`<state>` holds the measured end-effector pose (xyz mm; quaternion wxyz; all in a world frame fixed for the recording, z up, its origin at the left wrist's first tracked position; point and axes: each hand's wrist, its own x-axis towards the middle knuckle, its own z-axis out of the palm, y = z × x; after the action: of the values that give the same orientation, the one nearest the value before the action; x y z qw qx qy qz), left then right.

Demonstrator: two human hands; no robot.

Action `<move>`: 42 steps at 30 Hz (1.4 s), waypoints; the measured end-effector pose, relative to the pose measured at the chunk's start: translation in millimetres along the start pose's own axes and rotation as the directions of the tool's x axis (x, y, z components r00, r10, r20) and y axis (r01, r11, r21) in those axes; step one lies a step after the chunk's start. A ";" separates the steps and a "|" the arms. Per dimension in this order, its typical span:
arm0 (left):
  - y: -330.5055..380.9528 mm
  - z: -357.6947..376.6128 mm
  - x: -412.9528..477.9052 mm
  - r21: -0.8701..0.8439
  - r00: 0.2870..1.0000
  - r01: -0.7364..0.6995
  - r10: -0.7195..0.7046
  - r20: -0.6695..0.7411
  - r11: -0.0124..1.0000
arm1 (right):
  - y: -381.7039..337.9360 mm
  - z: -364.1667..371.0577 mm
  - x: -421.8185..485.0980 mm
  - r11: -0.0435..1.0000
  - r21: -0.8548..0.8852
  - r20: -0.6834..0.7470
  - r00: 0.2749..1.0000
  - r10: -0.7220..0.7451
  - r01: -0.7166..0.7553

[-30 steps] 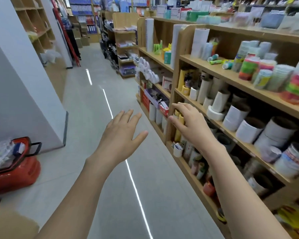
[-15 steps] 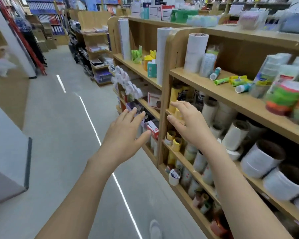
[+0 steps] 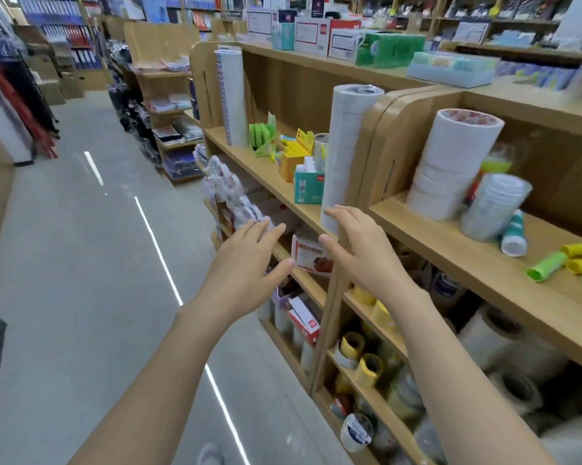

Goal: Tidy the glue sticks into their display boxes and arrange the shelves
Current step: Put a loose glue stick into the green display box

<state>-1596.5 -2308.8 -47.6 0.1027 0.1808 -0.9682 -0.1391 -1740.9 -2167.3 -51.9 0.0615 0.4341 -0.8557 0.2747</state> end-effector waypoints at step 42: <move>-373.6 120.7 554.2 -0.049 0.585 -0.758 0.711 0.389 0.651 | 35.5 327.4 432.8 0.754 -0.121 -0.067 0.763 0.643 -0.645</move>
<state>-2012.6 -2825.3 -193.3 -0.0465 -0.2600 -0.9628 -0.0565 -1991.2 -2628.9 -193.4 0.0022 0.1051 -0.9688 0.2243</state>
